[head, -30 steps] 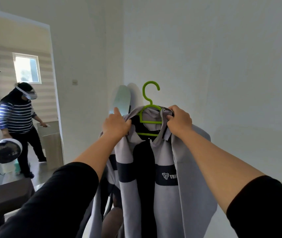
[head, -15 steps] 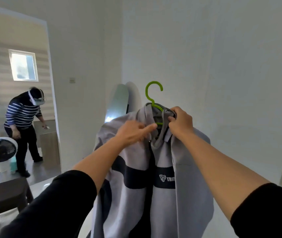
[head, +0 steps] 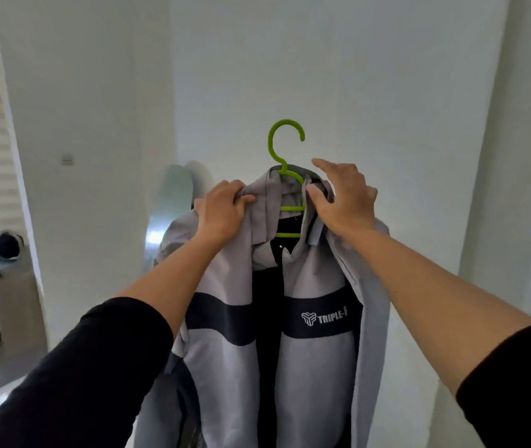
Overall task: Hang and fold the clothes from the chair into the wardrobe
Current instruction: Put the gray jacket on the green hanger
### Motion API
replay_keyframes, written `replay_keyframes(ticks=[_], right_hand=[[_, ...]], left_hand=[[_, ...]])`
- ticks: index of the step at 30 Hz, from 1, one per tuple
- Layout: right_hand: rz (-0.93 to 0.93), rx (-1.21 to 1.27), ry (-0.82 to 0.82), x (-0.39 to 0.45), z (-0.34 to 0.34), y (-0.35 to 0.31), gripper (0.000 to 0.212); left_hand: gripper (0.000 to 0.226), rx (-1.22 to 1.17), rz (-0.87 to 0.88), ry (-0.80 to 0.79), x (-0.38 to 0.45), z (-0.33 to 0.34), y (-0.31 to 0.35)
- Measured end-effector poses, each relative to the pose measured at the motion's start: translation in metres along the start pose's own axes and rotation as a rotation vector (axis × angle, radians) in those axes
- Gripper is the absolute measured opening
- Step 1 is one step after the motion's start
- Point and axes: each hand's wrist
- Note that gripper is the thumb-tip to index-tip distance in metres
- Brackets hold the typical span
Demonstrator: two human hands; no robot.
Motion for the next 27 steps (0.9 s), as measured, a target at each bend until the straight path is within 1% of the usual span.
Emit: replay_keyframes(ticks=[4,6,8,14,16,17,19,21,22,24,27], right_hand=[[-0.052,-0.252,0.015,-0.014,-0.032,0.015,0.083],[-0.024,-0.400,0.012,-0.023,-0.048,0.027,0.091],[0.009,-0.542,0.070,-0.029,-0.067,0.041,0.091],[0.042,-0.817,0.387,-0.034,-0.133,0.086,0.085],[0.075,-0.866,0.393,-0.037,-0.160,0.100,0.084],[0.104,-0.866,0.374,-0.037,-0.174,0.108,0.083],[0.183,-0.837,0.318,-0.040,-0.202,0.122,0.083],[0.221,-0.818,0.329,-0.043,-0.230,0.140,0.084],[0.234,-0.824,0.337,-0.044,-0.243,0.151,0.084],[0.249,-0.845,0.349,-0.047,-0.266,0.174,0.084],[0.292,-0.912,0.342,-0.050,-0.298,0.210,0.084]], left_hand=[[0.020,-0.083,0.096,0.029,0.009,0.017,0.036],[0.020,-0.139,0.163,0.038,0.014,0.026,0.059],[0.022,-0.193,0.226,0.033,0.021,0.035,0.086],[0.023,-0.311,0.353,0.062,0.033,0.055,0.175],[0.024,-0.380,0.399,0.073,0.034,0.062,0.205],[0.027,-0.424,0.443,0.076,0.034,0.067,0.220],[0.044,-0.436,0.606,0.076,0.032,0.077,0.244],[0.069,-0.277,0.804,0.095,0.031,0.091,0.262],[0.078,-0.208,0.857,0.096,0.031,0.099,0.272],[0.087,-0.167,0.889,0.085,0.031,0.115,0.296],[0.097,-0.176,0.957,0.078,0.029,0.136,0.335]])
Point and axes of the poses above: each hand's wrist, its own x-axis towards the middle knuckle, its own z-axis out of the palm, y = z × x, and after that the axes turned 10 degrees about z, right-handed
